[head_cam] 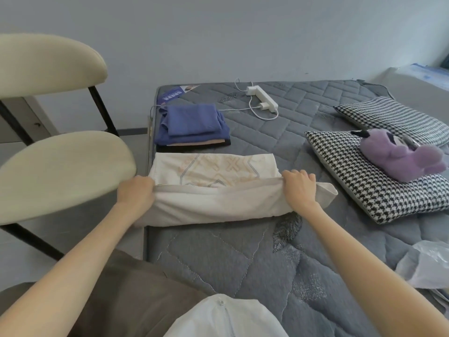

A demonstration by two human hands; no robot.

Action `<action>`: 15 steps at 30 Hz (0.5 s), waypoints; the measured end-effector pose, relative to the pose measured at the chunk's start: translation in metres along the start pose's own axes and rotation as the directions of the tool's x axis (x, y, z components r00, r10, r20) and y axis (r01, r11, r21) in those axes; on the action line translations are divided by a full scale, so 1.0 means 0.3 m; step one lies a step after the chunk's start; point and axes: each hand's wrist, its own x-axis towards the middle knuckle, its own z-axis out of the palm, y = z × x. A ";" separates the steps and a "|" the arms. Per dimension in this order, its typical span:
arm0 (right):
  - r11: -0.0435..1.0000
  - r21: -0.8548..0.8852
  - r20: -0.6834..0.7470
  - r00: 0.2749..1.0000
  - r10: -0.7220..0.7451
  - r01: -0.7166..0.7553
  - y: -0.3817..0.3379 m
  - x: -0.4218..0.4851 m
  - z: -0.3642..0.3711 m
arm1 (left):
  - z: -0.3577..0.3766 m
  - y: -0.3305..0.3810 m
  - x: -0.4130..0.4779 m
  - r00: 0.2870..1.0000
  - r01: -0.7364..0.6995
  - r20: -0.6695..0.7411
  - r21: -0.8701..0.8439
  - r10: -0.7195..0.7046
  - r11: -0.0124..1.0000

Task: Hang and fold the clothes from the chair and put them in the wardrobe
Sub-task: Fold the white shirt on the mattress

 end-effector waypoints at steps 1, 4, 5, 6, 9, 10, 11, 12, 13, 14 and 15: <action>1.000 -0.006 -0.002 1.000 -0.002 0.002 -0.001 0.037 0.002 | -0.002 -0.013 0.032 1.000 0.004 -0.012 -0.001 -0.004 1.000; 1.000 -0.011 0.007 1.000 -0.008 0.008 -0.003 0.145 0.019 | 0.006 -0.045 0.131 0.998 0.002 -0.064 -0.032 -0.004 1.000; 1.000 -0.015 0.012 1.000 -0.010 0.010 -0.004 0.181 0.028 | 0.006 -0.050 0.165 0.997 0.004 -0.080 -0.034 -0.007 0.999; 1.000 -0.019 0.021 1.000 -0.007 0.007 -0.007 0.216 0.039 | 0.006 -0.054 0.200 0.996 0.010 -0.092 -0.035 -0.013 0.999; 1.000 -0.011 0.044 0.999 0.018 -0.018 -0.014 0.316 0.076 | 0.014 -0.061 0.307 0.995 0.024 -0.098 -0.064 -0.030 0.998; 1.000 -0.008 0.052 0.998 0.023 -0.022 -0.017 0.347 0.091 | 0.020 -0.060 0.344 0.996 0.027 -0.087 -0.076 -0.033 0.997; 1.000 -0.005 0.059 0.998 0.023 -0.023 -0.020 0.376 0.106 | 0.029 -0.058 0.379 0.997 0.031 -0.072 -0.088 -0.037 0.996; 1.000 -0.003 0.066 0.998 0.023 -0.023 -0.023 0.403 0.120 | 0.037 -0.054 0.412 0.998 0.033 -0.057 -0.095 -0.039 0.995; 1.000 -0.003 0.074 0.997 0.023 -0.023 -0.027 0.429 0.134 | 0.045 -0.050 0.442 0.998 0.037 -0.044 -0.098 -0.041 0.995; 1.000 -0.005 0.082 0.996 0.025 -0.025 -0.031 0.452 0.145 | 0.053 -0.044 0.471 0.998 0.041 -0.035 -0.100 -0.044 0.994; 1.000 -0.007 0.089 0.996 0.027 -0.026 -0.036 0.475 0.155 | 0.061 -0.039 0.499 0.998 0.045 -0.030 -0.105 -0.048 0.993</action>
